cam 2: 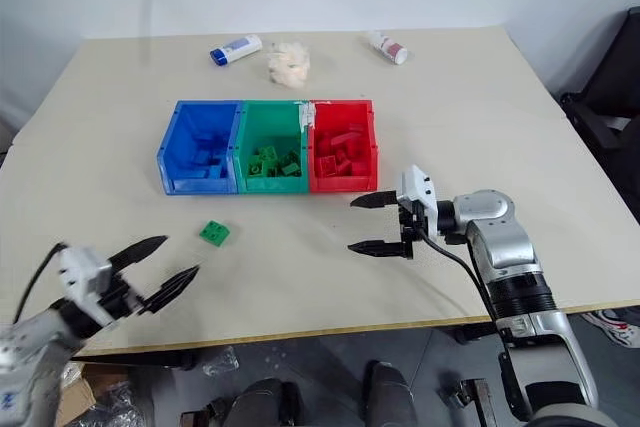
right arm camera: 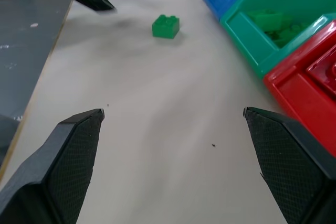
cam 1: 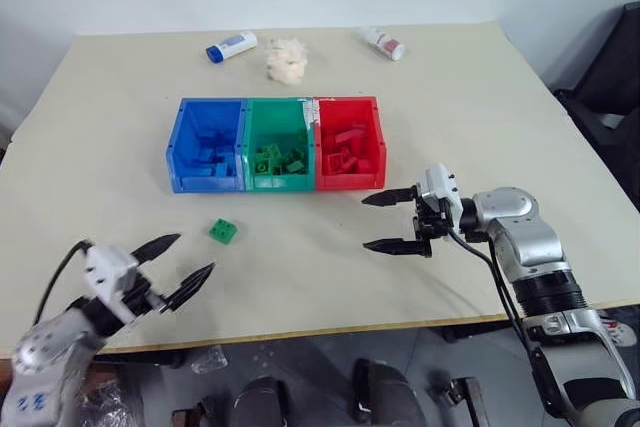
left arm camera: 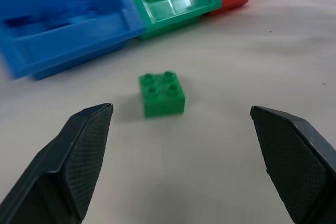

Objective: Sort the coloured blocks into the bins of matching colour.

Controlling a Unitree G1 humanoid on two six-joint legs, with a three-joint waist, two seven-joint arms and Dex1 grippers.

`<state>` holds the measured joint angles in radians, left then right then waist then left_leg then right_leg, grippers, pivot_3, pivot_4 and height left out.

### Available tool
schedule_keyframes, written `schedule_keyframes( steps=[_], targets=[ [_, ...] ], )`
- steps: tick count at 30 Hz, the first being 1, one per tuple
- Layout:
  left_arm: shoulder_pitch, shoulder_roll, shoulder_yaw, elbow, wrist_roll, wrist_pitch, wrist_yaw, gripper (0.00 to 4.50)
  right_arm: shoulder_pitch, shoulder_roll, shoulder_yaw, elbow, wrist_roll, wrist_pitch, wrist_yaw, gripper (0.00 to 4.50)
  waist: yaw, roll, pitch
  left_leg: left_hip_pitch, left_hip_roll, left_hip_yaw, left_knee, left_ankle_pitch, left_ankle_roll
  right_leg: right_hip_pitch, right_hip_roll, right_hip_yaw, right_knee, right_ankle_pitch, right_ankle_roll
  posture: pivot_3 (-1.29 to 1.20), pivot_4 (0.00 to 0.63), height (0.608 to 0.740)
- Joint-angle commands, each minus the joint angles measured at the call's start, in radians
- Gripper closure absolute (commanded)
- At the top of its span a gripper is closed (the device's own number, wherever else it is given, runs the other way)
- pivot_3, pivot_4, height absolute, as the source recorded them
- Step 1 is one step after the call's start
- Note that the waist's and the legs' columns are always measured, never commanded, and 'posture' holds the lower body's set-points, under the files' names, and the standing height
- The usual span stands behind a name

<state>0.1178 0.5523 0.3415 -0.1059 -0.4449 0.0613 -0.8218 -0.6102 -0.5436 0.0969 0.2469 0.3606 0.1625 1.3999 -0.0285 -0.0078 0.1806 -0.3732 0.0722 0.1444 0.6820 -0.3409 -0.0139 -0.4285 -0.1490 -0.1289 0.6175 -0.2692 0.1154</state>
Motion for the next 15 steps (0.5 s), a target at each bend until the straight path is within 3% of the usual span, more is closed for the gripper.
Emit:
schedule_keyframes(
  steps=[1,6,9,15],
  targets=[
    [-0.138,-0.006,-0.076,0.162,0.061,-0.067,-0.032,0.0,0.032,-0.007,-0.036,-0.092,0.034,0.021,-0.036,0.05,0.001,0.0,0.0,0.0,0.0,0.0,0.0,0.0,0.0,0.0,0.0,0.0,0.0,0.0,0.0,0.0,0.15,0.74],
    [-0.282,0.006,-0.155,0.331,0.132,-0.097,-0.05,0.0,0.065,-0.016,-0.055,-0.131,0.039,0.028,-0.072,0.05,-0.002,0.0,0.0,0.001,0.0,0.002,0.0,0.0,0.0,0.0,0.0,0.0,0.0,0.0,0.0,0.0,0.15,0.74],
    [-0.327,0.01,-0.173,0.395,0.154,-0.122,-0.063,0.66,0.084,-0.023,-0.071,-0.15,0.048,0.035,-0.087,0.0,0.0,0.0,0.0,0.001,0.0,0.002,0.0,0.0,0.0,0.0,0.0,0.0,0.001,0.0,0.0,0.0,0.15,0.74],
    [-0.36,0.021,-0.189,0.417,0.144,-0.117,-0.122,2.52,0.115,-0.037,-0.108,-0.156,0.097,0.041,-0.07,0.0,0.001,0.0,0.0,0.002,0.0,0.002,0.001,0.001,0.0,0.0,0.0,0.001,0.002,0.0,0.0,0.0,0.15,0.74]
  ],
)
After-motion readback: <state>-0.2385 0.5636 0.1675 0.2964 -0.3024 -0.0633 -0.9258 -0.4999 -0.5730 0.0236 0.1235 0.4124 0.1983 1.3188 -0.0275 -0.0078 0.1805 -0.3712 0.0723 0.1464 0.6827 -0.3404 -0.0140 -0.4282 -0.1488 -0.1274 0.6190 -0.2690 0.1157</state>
